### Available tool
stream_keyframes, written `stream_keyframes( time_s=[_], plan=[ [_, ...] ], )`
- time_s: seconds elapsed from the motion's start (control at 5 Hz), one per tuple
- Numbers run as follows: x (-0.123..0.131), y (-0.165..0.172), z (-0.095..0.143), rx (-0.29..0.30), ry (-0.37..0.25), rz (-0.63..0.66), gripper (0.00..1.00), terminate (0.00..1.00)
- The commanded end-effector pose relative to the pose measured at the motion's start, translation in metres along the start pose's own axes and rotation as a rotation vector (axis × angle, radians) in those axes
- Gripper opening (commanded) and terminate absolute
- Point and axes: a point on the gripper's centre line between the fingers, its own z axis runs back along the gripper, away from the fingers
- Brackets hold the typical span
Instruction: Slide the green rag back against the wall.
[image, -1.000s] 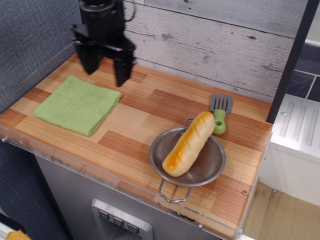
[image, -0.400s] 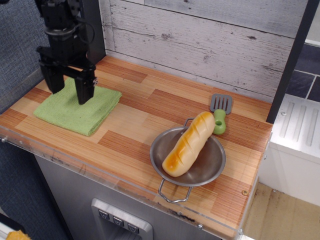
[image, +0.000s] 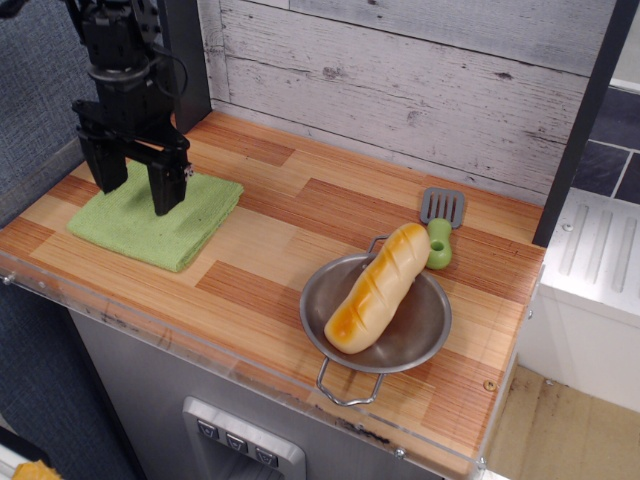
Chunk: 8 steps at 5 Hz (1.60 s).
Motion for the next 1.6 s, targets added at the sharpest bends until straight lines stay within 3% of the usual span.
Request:
stream_keyframes(
  time_s=[0.0,0.2,0.6,0.8,1.0,1.4],
  plan=[
    [0.002,-0.002,-0.001,0.029,-0.038,-0.038,1.0,0.0],
    [-0.004,-0.002,-0.019,0.024,-0.027,-0.084,1.0,0.0],
    [-0.004,-0.007,-0.031,-0.006,-0.002,-0.12,1.0,0.0],
    [0.012,-0.02,-0.027,-0.03,-0.013,-0.132,1.0,0.0],
    [0.051,-0.046,-0.019,-0.057,-0.028,-0.157,1.0,0.0],
    [0.103,-0.096,-0.009,-0.018,-0.001,-0.298,1.0,0.0]
  ],
)
